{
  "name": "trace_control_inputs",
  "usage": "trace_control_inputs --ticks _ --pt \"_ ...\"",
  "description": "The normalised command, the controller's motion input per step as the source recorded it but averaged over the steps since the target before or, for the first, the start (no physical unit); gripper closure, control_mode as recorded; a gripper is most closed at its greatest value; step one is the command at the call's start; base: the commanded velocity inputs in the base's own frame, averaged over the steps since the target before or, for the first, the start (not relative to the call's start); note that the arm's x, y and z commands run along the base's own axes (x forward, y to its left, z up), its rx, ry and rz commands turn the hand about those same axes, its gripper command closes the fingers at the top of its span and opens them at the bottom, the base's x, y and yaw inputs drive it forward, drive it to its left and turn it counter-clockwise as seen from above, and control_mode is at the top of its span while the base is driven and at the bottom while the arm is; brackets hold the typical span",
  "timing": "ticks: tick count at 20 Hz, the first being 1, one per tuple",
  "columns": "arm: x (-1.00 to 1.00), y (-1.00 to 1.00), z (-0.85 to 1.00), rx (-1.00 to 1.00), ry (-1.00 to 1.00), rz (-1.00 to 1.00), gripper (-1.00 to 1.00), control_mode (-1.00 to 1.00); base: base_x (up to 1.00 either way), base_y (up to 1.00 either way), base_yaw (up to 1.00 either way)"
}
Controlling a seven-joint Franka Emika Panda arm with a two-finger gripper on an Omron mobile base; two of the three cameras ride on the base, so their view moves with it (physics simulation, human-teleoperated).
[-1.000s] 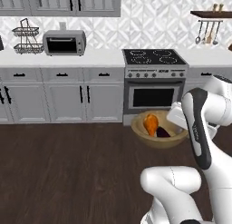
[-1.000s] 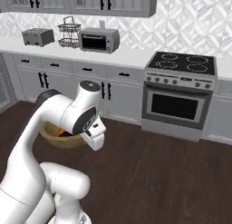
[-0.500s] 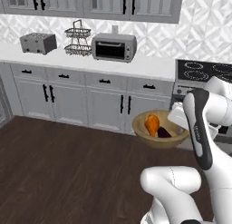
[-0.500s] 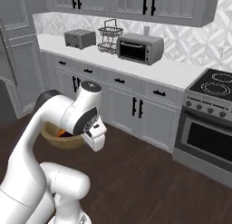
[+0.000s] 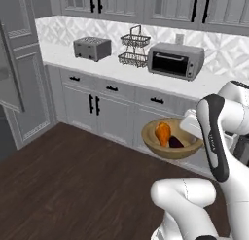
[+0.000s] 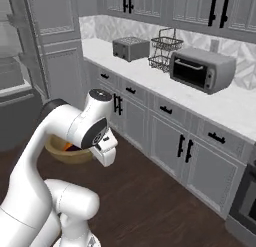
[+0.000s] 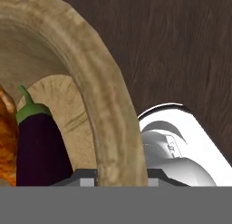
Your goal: Pick the chicken drumstick and eggplant from their plates and place them in the bowl. Then put the bowl in the fridge.
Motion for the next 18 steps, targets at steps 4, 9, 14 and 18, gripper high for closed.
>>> trace_control_inputs --ticks 4,9,14,18 --pt "0.0 0.0 0.0 0.0 0.0 0.0 1.0 1.0 1.0 0.0 0.48" --pt "0.0 0.0 0.0 0.0 0.0 0.0 1.0 1.0 1.0 0.0 0.51" --pt "0.0 0.0 0.0 0.0 0.0 0.0 1.0 1.0 0.95 0.0 0.59" --pt "0.0 0.0 0.0 0.0 0.0 0.0 1.0 1.0 0.98 0.0 0.61"
